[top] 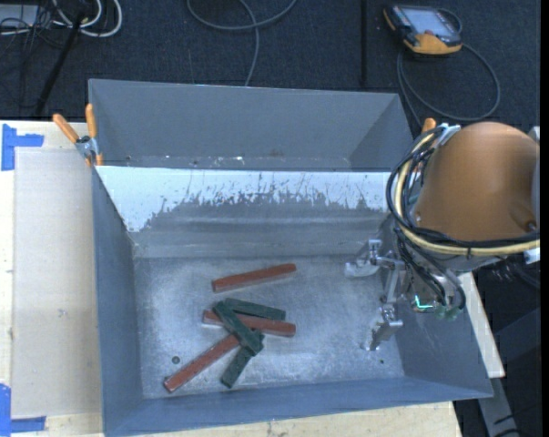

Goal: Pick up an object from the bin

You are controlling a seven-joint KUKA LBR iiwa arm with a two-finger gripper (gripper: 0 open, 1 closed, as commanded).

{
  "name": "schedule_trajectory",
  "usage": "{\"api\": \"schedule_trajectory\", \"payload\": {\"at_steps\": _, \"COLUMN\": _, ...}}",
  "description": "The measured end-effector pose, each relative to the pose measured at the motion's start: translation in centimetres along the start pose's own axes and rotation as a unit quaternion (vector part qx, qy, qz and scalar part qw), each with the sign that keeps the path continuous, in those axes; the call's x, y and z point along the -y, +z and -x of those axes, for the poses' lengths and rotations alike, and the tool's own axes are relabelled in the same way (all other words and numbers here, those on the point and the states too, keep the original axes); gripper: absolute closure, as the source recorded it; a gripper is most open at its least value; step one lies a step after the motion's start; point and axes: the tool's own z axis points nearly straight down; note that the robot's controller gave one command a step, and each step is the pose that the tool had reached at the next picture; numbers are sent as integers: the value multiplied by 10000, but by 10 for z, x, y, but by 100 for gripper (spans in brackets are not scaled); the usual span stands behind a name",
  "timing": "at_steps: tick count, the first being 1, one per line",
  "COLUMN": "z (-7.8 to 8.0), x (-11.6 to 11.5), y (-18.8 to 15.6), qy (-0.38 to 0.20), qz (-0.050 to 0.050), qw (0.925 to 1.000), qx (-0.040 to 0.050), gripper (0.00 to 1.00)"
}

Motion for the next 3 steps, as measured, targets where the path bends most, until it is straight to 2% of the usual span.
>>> {"api": "schedule_trajectory", "payload": {"at_steps": 1, "z": 1, "x": 0, "y": -3, "qy": -3, "qz": -2, "qw": 10000, "qx": 30, "gripper": 0}}
{"api": "schedule_trajectory", "payload": {"at_steps": 2, "z": 17, "x": -14, "y": 51, "qy": -194, "qz": -6, "qw": 9998, "qx": 66, "gripper": 0}}
{"api": "schedule_trajectory", "payload": {"at_steps": 3, "z": 21, "x": -30, "y": 119, "qy": -396, "qz": -3, "qw": 9992, "qx": 52, "gripper": 0}}
